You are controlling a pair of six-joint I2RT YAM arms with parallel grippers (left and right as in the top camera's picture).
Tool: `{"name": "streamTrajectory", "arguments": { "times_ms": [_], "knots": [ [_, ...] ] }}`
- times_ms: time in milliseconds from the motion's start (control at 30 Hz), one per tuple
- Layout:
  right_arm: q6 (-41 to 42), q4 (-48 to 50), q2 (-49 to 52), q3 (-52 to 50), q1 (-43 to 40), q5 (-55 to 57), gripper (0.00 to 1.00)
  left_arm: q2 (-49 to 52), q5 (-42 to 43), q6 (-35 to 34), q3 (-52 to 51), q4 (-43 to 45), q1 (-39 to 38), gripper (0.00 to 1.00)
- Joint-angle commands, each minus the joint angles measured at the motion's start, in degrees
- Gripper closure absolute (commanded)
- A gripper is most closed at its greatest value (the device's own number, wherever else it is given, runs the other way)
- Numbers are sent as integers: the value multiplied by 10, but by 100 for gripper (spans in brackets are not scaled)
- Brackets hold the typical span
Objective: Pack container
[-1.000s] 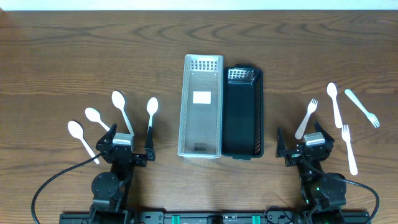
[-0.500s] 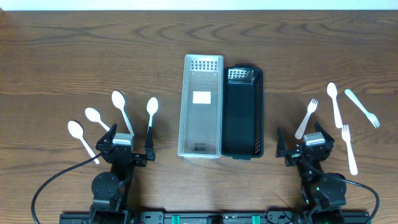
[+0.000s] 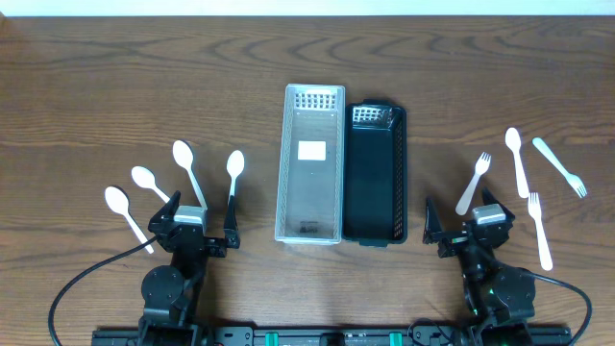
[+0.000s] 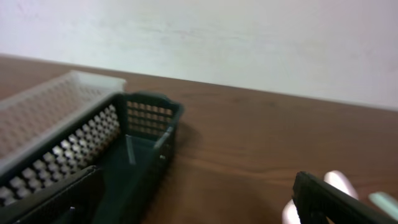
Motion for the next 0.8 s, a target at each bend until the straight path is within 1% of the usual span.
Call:
{"name": "streamTrajectory", "arguments": {
  "times_ms": [0,133,200,267,367,467,533,633,767],
  "knots": [
    [113,-1,3,0,-5,-24,1,2,-2,-3,-9,-21,0,2],
    [156,-19,25,16,-12,0,1,2,-2,-4,-9,-21,0,2],
    [161,-30,51,36,-20,14,1,2,-2,-5,-8,-22,0,2],
    [161,-44,90,67,-34,19,1,3,-3,-19,-8,-22,0,2],
    [160,-77,176,139,-63,19,1,11,-3,-25,-1,-31,0,2],
    [137,-121,282,232,-91,18,1,26,-3,-25,26,-58,0,2],
    [118,-170,366,312,-107,18,1,41,-3,-25,49,-78,0,2],
    [99,-256,485,429,-124,18,1,74,-13,-25,83,-107,0,2],
    [97,-415,651,598,-146,14,1,127,-13,-33,113,-122,0,2]
  ]
}}
